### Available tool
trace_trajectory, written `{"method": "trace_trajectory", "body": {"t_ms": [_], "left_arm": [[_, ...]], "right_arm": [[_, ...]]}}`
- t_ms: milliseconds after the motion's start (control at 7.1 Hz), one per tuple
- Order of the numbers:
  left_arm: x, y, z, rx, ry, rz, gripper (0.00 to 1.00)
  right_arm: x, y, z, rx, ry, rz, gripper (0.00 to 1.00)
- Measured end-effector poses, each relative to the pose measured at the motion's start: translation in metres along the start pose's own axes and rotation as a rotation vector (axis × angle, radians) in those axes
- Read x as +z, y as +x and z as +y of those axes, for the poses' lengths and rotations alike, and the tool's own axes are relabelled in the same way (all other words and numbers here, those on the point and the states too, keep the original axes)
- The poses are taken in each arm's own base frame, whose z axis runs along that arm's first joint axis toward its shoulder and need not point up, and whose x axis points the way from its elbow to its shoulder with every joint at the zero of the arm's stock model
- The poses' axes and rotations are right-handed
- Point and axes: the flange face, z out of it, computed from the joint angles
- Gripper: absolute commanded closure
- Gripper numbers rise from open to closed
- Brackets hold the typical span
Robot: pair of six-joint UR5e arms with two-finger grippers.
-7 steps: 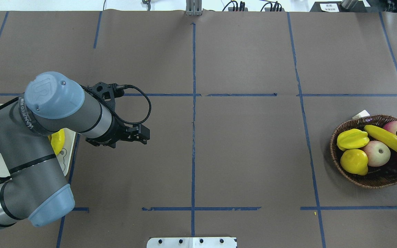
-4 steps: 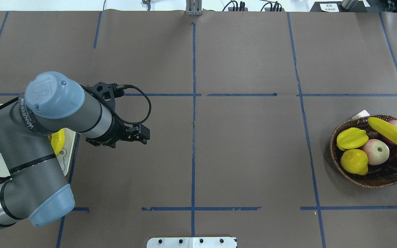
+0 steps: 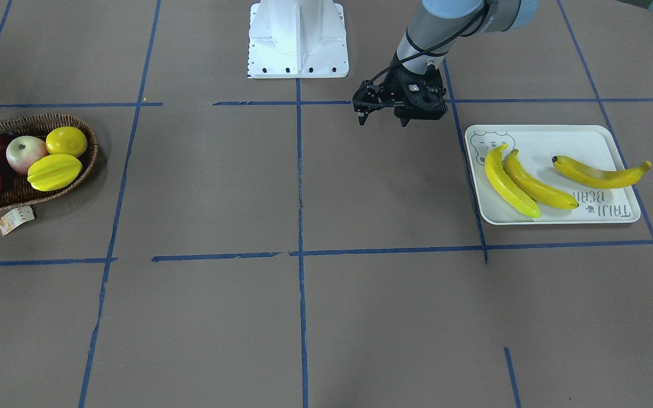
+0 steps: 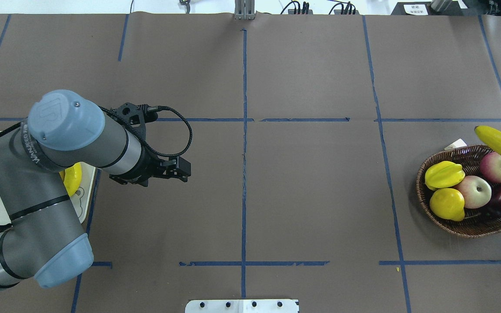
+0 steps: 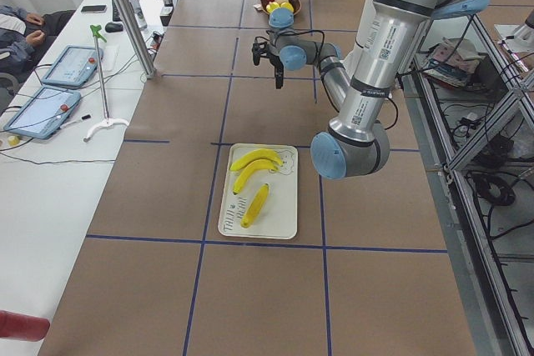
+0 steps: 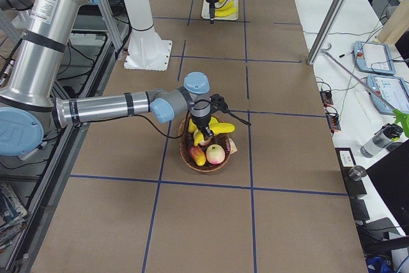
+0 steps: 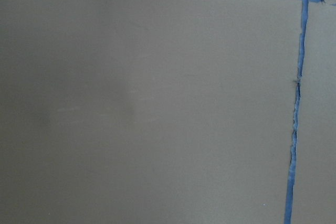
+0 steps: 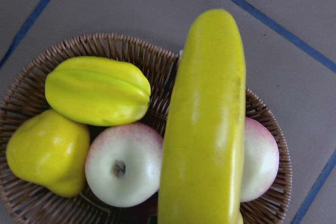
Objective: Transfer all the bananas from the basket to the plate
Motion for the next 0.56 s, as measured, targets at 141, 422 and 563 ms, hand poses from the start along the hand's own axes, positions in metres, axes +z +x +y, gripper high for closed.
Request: {"method": "trace_trajectory", "body": {"t_ms": [141, 422, 563], "left_arm": [[-0.002, 0.003, 0.002, 0.013, 0.004, 0.023, 0.0], [-0.006, 0.011, 0.003, 0.041, 0.02, 0.098, 0.0], [-0.008, 0.014, 0.004, 0.05, 0.025, 0.124, 0.0]], "right_arm": [[-0.008, -0.007, -0.02, 0.095, 0.042, -0.022, 0.9], [-0.02, -0.028, -0.058, 0.26, 0.13, -0.083, 0.91], [-0.024, -0.047, -0.078, 0.318, 0.167, -0.136, 0.91]]}}
